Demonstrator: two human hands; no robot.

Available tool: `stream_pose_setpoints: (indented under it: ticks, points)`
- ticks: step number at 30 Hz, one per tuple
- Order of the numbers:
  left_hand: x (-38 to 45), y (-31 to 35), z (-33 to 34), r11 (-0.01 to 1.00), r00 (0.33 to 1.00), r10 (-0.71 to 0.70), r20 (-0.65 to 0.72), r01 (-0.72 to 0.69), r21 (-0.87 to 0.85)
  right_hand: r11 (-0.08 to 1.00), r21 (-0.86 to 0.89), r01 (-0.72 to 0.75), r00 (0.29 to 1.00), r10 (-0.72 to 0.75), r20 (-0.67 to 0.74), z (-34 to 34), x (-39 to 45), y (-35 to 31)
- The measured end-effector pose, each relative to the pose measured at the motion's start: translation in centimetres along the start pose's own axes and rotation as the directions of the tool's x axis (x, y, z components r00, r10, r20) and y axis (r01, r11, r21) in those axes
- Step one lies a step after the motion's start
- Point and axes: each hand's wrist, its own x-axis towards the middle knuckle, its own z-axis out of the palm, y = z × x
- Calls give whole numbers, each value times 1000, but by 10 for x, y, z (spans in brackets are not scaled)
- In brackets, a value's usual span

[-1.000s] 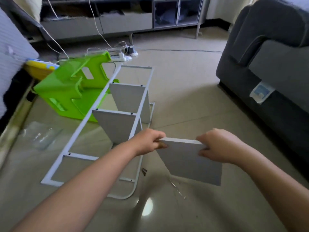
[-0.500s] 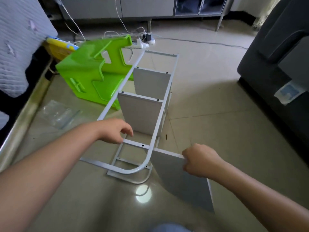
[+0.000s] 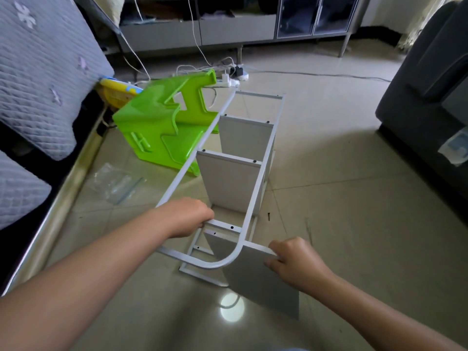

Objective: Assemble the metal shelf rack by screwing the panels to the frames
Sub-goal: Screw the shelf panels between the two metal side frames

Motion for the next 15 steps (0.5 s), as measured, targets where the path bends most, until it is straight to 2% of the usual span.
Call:
stream_pose_setpoints:
  ticks: [2, 6, 10, 13, 15]
  points:
    - [0, 1, 0, 1000, 1000, 6, -16, -6, 13, 1000, 14, 5, 1000, -4, -24, 6, 1, -3]
    - [0, -1, 0, 999, 1000, 5, -15, -5, -32, 981, 194, -3, 993, 25, -111, 20, -7, 4]
    - [0, -2, 0, 999, 1000, 4, -10, -5, -52, 955, 291, 52, 970, 21, -244, 49, -15, 14]
    - [-1, -4, 0, 998, 1000, -2, -3, 2, -66, 957, 266, 118, 931, -14, -365, 64, -7, 14]
    - [-2, -6, -3, 995, 999, -6, 44, 10, -98, 949, 271, 160, 918, -42, -395, 63, -2, 9]
